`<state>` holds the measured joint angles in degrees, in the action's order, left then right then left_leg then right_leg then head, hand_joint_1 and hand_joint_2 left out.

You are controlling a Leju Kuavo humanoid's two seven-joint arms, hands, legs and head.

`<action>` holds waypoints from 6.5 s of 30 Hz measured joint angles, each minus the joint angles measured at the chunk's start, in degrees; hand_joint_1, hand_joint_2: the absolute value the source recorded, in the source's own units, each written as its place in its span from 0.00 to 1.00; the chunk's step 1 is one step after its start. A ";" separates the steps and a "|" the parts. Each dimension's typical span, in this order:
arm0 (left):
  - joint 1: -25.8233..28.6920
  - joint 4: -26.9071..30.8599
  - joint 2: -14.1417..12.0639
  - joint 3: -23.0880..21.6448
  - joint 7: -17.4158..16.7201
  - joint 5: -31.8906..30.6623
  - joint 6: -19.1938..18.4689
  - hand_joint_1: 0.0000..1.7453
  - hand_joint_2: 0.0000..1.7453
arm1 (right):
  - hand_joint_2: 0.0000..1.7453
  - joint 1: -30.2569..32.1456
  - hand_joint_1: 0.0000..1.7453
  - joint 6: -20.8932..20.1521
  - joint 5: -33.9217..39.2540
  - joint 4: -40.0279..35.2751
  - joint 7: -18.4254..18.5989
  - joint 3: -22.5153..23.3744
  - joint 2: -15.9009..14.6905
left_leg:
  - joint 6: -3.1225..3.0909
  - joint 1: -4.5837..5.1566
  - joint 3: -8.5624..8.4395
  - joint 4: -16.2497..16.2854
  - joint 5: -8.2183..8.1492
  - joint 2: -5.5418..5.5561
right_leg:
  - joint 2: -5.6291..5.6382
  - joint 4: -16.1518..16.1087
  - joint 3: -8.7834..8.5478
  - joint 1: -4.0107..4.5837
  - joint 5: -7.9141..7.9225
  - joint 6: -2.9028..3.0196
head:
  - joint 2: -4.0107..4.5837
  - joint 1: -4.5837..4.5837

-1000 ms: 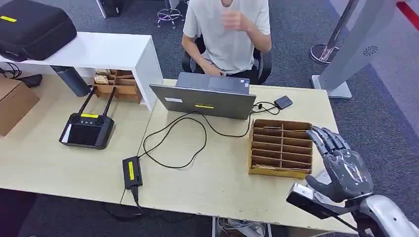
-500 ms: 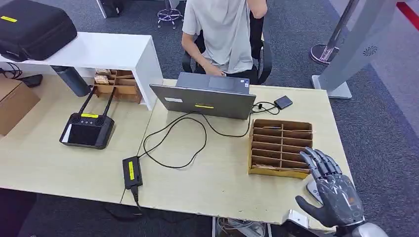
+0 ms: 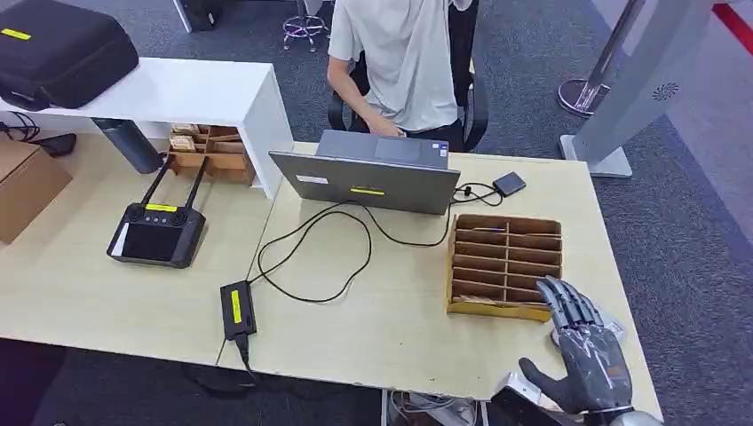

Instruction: Pass the card to the sensor for recognition and then transmit it.

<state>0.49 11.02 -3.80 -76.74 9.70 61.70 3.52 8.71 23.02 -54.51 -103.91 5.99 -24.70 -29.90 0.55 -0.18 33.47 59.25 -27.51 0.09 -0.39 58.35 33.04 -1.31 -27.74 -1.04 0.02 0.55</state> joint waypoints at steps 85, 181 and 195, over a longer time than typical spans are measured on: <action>-0.51 0.00 0.55 -0.07 -1.66 -2.69 1.29 0.00 1.00 | 1.00 -8.32 0.00 6.47 -3.15 25.71 -3.23 5.86 12.02 | 0.03 0.00 0.00 0.00 0.03 -0.01 | 0.01 0.02 0.01 0.00 0.01 0.01 | 0.00 0.02; -1.42 0.00 0.00 -1.36 -2.47 -4.63 -0.54 0.00 1.00 | 1.00 -19.86 0.00 6.32 -15.17 32.02 -1.81 -0.22 9.95 | 0.03 -0.01 -0.01 0.00 0.06 -0.05 | 0.06 0.05 0.04 0.01 0.02 0.02 | 0.00 0.00; -1.38 0.00 0.00 -1.36 -2.41 -4.35 -0.48 0.00 1.00 | 1.00 -19.55 0.00 6.12 -15.37 31.85 -1.57 0.04 9.51 | 0.03 -0.01 -0.01 0.00 0.06 -0.05 | 0.06 0.05 0.04 0.01 0.02 0.02 | 0.00 0.02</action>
<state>-0.88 11.02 -3.80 -78.09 7.30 57.35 3.04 -10.84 29.14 -69.88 -72.06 4.42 -24.65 -20.39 0.59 -0.19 33.46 59.26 -27.45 0.03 -0.33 58.39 33.08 -1.30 -27.72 -1.02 0.02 0.57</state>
